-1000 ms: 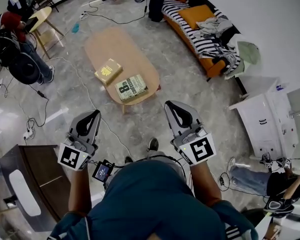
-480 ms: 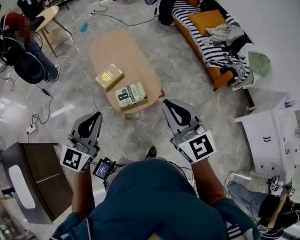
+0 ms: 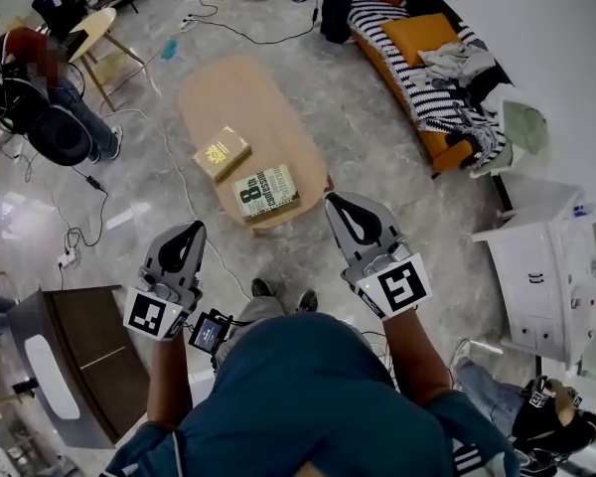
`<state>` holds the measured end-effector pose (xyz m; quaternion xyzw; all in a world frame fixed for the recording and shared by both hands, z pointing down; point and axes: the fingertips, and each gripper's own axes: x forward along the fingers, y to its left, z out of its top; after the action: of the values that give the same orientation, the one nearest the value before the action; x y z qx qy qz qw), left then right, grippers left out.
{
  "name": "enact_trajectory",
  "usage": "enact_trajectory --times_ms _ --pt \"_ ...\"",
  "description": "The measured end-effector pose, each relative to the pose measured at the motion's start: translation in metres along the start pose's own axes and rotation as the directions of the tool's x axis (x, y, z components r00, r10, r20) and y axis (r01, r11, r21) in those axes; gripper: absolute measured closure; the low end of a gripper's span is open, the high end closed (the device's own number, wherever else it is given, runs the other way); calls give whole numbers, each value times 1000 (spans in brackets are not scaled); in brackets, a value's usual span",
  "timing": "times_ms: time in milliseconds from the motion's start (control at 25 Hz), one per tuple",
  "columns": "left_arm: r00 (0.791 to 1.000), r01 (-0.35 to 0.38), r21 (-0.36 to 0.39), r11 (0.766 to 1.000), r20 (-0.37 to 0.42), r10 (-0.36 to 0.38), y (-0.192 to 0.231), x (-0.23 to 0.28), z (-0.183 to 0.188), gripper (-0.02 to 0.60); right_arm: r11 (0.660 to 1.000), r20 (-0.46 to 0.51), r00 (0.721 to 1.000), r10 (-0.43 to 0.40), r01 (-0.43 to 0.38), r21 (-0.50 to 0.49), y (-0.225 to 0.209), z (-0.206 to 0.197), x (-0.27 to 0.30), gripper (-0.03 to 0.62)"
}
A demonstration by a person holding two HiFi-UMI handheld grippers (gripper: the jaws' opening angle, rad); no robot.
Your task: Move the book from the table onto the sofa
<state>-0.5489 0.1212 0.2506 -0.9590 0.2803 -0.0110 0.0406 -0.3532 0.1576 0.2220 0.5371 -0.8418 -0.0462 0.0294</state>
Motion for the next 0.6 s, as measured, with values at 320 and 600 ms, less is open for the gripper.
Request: enact_trajectory --times_ms 320,600 --pt "996 47 -7 999 74 -46 67 12 7 578 998 0 999 -49 49 -34 5 13 56 580" --pt "997 42 -3 999 67 -42 110 18 1 578 998 0 999 -33 33 -47 12 15 104 580"
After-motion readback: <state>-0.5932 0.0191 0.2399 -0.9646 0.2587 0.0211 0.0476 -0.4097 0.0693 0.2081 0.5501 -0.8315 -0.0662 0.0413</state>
